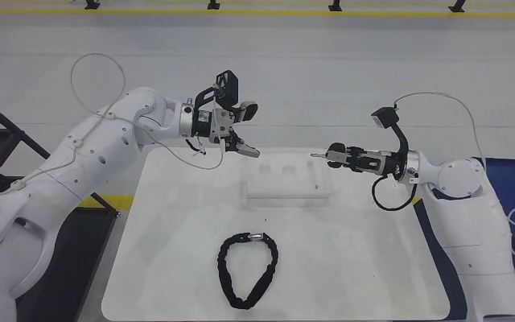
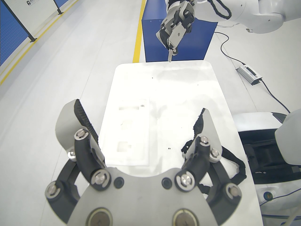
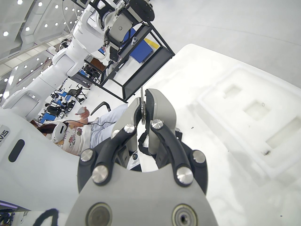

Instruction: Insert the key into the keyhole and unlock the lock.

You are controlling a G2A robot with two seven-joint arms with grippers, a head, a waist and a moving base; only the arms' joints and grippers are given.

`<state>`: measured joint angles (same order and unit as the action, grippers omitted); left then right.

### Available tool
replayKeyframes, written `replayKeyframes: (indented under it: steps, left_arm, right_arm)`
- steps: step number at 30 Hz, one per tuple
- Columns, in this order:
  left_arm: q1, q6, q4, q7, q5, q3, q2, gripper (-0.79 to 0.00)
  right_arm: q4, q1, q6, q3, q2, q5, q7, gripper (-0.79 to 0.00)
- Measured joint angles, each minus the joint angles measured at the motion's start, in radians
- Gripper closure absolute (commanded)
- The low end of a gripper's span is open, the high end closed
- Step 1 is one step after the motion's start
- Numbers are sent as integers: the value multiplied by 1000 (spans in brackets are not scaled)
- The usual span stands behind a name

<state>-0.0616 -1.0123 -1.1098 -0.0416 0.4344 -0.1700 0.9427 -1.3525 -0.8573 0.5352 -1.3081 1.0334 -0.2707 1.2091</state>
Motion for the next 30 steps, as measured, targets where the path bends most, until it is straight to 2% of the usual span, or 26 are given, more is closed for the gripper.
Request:
replayKeyframes:
  steps: [7, 12, 17, 20, 22, 26, 30]
  left_arm:
    - [-1, 2, -2, 0, 1, -1, 0, -785]
    - [-34, 124, -49, -24, 118, -37, -21, -785]
    - [-126, 128, -99, 16, 199, -80, -77, -785]
    - [-208, 86, -104, 72, 161, -104, -111, -785]
    - [-254, 83, -98, 72, 144, -117, -131, -785]
    - [-331, 92, -124, 86, 168, -137, -155, -785]
    - [-387, 141, -176, 102, 324, -146, -163, -785]
  right_arm:
    - [0, 0, 0, 0, 0, 0, 0, 0]
    - [0, 0, 0, 0, 0, 0, 0, 0]
    - [0, 0, 0, 0, 0, 0, 0, 0]
    - [0, 0, 0, 0, 0, 0, 0, 0]
    - [0, 0, 0, 0, 0, 0, 0, 0]
    - [0, 0, 0, 0, 0, 0, 0, 0]
    - [0, 0, 0, 0, 0, 0, 0, 0]
